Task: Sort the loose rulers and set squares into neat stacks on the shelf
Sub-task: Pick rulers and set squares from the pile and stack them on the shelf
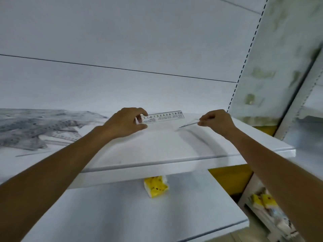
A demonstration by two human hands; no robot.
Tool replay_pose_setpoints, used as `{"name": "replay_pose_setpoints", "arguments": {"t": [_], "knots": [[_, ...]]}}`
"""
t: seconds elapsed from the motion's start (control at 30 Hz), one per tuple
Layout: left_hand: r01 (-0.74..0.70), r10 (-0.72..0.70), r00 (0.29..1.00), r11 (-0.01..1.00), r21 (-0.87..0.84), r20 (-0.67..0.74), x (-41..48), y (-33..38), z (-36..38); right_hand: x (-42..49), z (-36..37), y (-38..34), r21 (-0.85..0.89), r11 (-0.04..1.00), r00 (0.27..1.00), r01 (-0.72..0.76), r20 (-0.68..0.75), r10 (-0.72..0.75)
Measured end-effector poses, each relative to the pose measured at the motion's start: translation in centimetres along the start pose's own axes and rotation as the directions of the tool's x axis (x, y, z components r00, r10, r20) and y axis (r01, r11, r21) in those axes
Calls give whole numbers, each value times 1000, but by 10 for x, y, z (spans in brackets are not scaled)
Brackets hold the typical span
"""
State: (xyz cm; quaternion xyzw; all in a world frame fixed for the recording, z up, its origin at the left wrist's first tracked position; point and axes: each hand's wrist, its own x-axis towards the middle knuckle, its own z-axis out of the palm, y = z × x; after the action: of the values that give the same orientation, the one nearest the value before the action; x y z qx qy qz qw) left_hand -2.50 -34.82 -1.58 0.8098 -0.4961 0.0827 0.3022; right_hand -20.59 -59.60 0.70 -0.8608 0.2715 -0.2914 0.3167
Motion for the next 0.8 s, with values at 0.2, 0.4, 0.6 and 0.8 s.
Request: {"name": "replay_pose_setpoints", "arguments": {"t": [0.2, 0.4, 0.6, 0.8], "knots": [[-10, 11, 1000, 999, -41, 23, 32, 51, 46, 10, -61, 61, -23, 999, 1000, -25, -1, 25], [-38, 39, 999, 998, -46, 22, 72, 67, 71, 33, -79, 104, 78, 995, 997, -60, -35, 63], [-30, 32, 999, 997, -74, 21, 123, 75, 91, 61, -95, 133, 12, 997, 996, -71, -54, 71], [-24, 24, 995, 1000, 0, 93, 151, 80, 118, 96, -144, 167, -88, 994, 997, -67, -46, 63]]}}
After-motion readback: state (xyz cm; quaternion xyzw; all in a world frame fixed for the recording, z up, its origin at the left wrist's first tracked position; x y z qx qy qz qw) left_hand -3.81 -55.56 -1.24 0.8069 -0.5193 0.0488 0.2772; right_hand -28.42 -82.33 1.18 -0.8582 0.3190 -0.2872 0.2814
